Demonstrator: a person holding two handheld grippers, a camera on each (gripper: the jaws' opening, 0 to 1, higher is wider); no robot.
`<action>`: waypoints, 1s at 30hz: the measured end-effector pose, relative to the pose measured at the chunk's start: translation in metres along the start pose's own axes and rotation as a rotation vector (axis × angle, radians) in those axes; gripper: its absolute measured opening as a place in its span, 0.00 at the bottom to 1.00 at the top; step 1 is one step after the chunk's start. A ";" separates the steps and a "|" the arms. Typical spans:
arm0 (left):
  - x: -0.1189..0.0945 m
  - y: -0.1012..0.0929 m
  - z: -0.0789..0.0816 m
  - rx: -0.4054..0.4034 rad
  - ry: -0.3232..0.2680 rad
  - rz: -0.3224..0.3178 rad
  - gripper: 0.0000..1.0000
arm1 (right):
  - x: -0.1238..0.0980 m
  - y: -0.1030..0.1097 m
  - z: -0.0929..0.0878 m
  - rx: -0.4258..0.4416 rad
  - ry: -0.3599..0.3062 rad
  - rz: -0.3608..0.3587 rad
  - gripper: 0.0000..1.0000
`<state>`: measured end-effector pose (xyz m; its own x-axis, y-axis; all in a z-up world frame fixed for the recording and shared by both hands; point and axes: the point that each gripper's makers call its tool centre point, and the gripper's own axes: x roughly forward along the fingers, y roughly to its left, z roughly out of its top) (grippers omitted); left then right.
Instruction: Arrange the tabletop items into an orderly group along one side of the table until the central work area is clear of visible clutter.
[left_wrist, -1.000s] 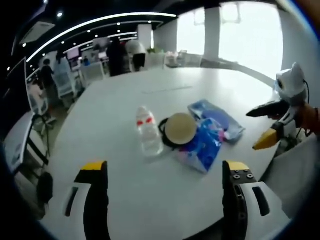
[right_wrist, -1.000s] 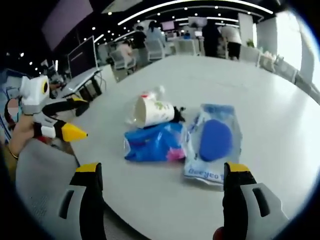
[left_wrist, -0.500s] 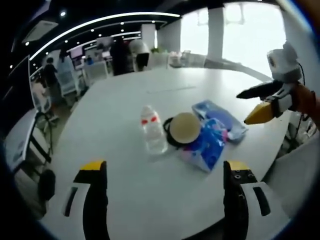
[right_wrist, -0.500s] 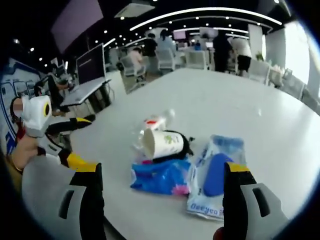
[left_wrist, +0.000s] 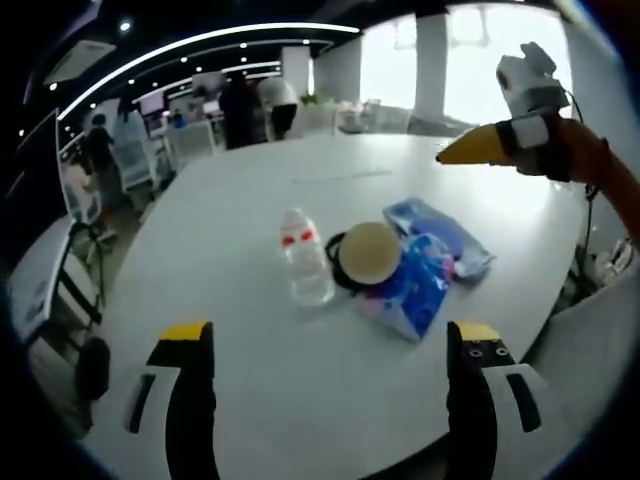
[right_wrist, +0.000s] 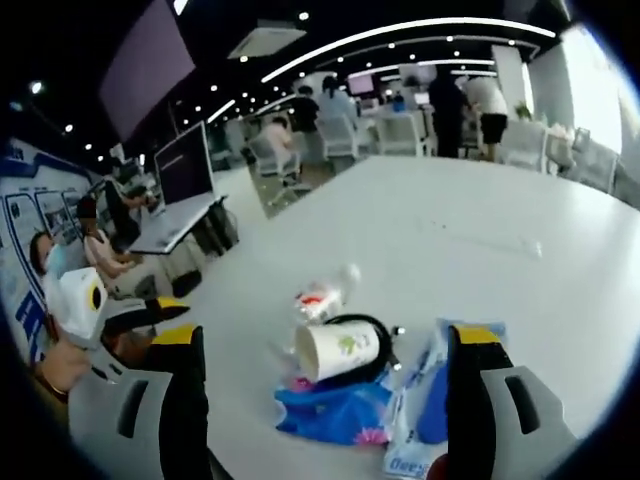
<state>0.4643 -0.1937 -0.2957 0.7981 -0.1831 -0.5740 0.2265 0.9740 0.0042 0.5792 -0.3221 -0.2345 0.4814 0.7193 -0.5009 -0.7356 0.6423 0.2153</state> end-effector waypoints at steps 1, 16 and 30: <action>0.000 0.000 -0.001 0.000 0.002 0.000 0.94 | 0.002 0.000 0.002 0.000 -0.004 0.001 0.99; 0.001 0.001 -0.006 -0.003 0.019 -0.001 0.94 | 0.044 0.006 0.018 -0.003 0.019 0.058 0.99; 0.003 -0.001 -0.011 -0.004 0.040 -0.019 0.93 | 0.099 0.006 0.004 0.033 0.076 0.092 0.99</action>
<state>0.4604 -0.1936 -0.3060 0.7706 -0.1959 -0.6064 0.2391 0.9710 -0.0099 0.6237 -0.2460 -0.2792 0.3741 0.7543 -0.5396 -0.7583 0.5837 0.2902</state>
